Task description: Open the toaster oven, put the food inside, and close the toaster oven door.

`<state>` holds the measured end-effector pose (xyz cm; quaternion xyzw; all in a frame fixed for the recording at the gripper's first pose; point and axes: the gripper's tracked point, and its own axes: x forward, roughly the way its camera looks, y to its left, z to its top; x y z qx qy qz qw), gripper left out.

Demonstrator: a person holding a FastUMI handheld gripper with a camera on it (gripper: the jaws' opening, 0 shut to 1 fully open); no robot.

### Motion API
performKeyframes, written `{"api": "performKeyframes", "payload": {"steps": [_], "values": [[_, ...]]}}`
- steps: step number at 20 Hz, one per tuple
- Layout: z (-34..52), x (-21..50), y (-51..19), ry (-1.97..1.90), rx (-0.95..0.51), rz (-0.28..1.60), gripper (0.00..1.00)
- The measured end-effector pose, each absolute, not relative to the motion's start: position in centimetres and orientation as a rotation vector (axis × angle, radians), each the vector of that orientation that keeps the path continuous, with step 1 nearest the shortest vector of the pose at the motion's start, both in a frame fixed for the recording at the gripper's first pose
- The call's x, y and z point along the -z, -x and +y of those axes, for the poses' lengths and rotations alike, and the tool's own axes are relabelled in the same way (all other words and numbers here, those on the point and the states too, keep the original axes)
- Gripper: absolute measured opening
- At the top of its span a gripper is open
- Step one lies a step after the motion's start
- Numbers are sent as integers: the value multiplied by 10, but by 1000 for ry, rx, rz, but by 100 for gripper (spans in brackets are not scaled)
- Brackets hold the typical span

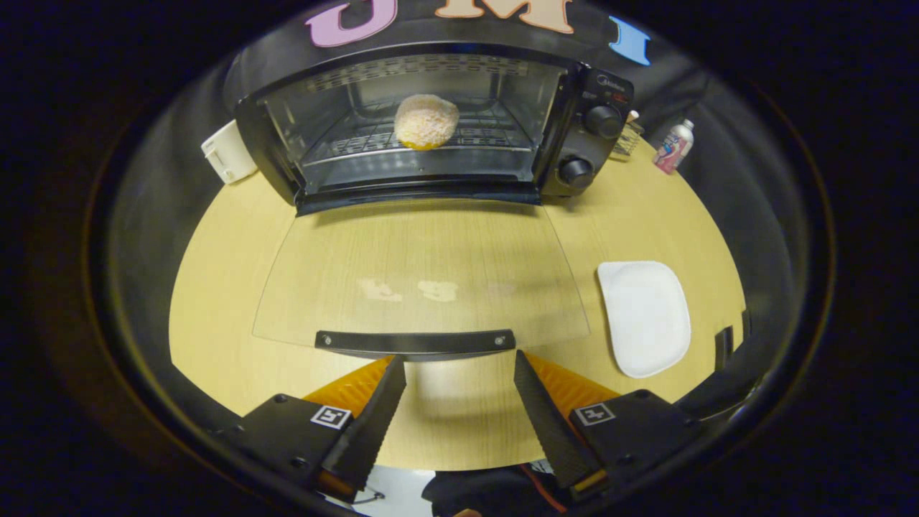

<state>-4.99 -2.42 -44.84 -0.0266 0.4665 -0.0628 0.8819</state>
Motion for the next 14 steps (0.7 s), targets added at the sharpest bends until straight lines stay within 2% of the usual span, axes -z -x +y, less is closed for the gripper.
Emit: {"api": "performKeyframes", "payload": {"steps": [14], "values": [[-22, 356, 20, 62, 114, 854, 97]]}}
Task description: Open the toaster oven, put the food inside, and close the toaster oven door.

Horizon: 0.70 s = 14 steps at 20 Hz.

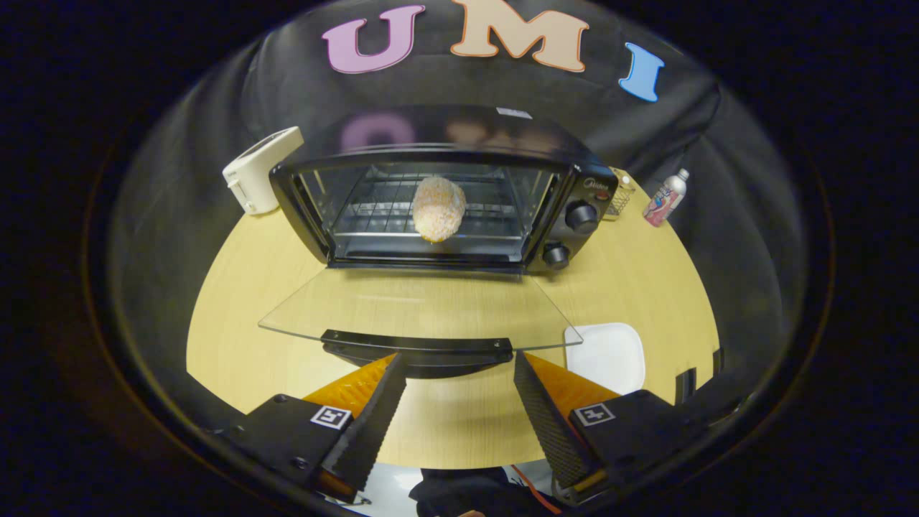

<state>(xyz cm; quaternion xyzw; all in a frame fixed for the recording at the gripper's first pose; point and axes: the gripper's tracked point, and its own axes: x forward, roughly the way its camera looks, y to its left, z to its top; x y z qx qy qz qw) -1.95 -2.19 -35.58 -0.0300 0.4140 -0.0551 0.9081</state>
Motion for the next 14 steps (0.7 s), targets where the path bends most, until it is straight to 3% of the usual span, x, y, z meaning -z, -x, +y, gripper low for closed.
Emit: {"api": "performKeyframes", "payload": {"steps": [14], "values": [[-28, 296, -50, -76, 128, 695, 96]]}}
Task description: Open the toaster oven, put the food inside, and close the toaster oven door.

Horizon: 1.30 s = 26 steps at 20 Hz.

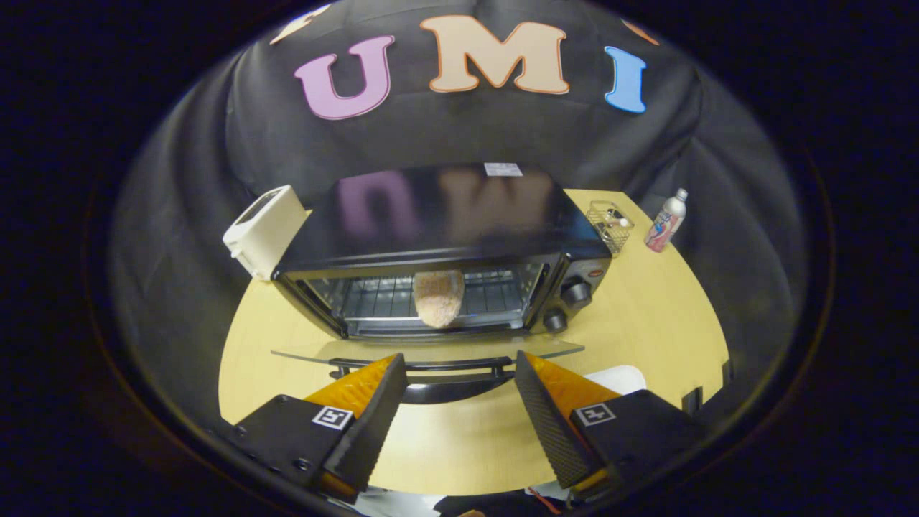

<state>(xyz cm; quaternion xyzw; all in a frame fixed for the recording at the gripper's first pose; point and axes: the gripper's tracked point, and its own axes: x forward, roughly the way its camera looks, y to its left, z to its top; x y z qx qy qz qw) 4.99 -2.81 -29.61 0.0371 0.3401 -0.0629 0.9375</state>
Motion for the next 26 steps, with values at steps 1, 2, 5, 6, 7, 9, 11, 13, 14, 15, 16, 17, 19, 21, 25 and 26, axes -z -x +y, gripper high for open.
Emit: {"api": "performKeyframes", "payload": {"steps": [1, 2, 5, 6, 7, 9, 11, 13, 14, 15, 16, 17, 19, 21, 25, 26], "values": [[-28, 292, -58, -96, 131, 681, 96], [-28, 290, -65, -115, 132, 668, 96], [-28, 283, -88, -153, 131, 632, 96], [-28, 280, -96, -163, 134, 621, 96], [-28, 278, -103, -172, 137, 610, 96], [-22, 277, -116, -189, 148, 591, 97], [-28, 278, -124, -173, 168, 587, 97], [-28, 275, -123, -164, 171, 595, 97], [-30, 272, -120, -151, 175, 601, 97], [-33, 268, -116, -139, 180, 599, 97], [-33, 260, -111, -130, 178, 591, 97], [-34, 250, -107, -118, 177, 578, 97], [-38, 221, -102, -76, 174, 506, 97], [-35, 182, -102, -43, 144, 401, 97], [-21, 97, -90, 5, 69, 163, 97], [-17, 77, -85, 5, 52, 115, 97]]}}
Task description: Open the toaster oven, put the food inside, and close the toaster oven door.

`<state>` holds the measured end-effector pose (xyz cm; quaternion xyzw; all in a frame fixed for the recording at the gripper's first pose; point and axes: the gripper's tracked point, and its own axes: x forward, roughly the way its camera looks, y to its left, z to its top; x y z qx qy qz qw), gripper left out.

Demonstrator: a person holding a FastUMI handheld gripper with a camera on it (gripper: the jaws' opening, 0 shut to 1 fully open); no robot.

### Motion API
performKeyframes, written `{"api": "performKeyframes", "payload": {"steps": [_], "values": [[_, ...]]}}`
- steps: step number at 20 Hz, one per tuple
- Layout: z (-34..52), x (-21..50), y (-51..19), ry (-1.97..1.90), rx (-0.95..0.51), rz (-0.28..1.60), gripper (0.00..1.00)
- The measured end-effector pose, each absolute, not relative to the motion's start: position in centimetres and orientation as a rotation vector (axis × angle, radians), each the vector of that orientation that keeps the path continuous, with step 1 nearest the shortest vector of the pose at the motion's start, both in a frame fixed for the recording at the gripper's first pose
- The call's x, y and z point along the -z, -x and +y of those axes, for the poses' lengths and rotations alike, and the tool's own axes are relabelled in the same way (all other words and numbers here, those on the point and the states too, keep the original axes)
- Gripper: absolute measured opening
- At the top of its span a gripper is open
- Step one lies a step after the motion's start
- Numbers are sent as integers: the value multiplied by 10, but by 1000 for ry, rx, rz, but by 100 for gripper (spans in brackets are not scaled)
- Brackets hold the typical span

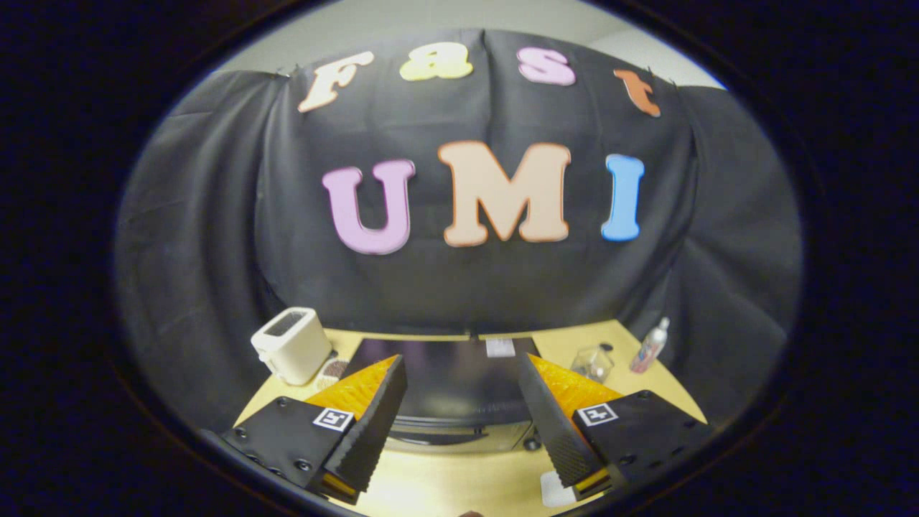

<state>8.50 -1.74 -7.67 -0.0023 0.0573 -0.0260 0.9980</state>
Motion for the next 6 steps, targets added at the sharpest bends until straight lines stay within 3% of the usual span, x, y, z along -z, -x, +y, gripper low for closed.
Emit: {"api": "performKeyframes", "payload": {"steps": [6], "values": [[-17, 21, -69, -1, 13, -41, 97]]}}
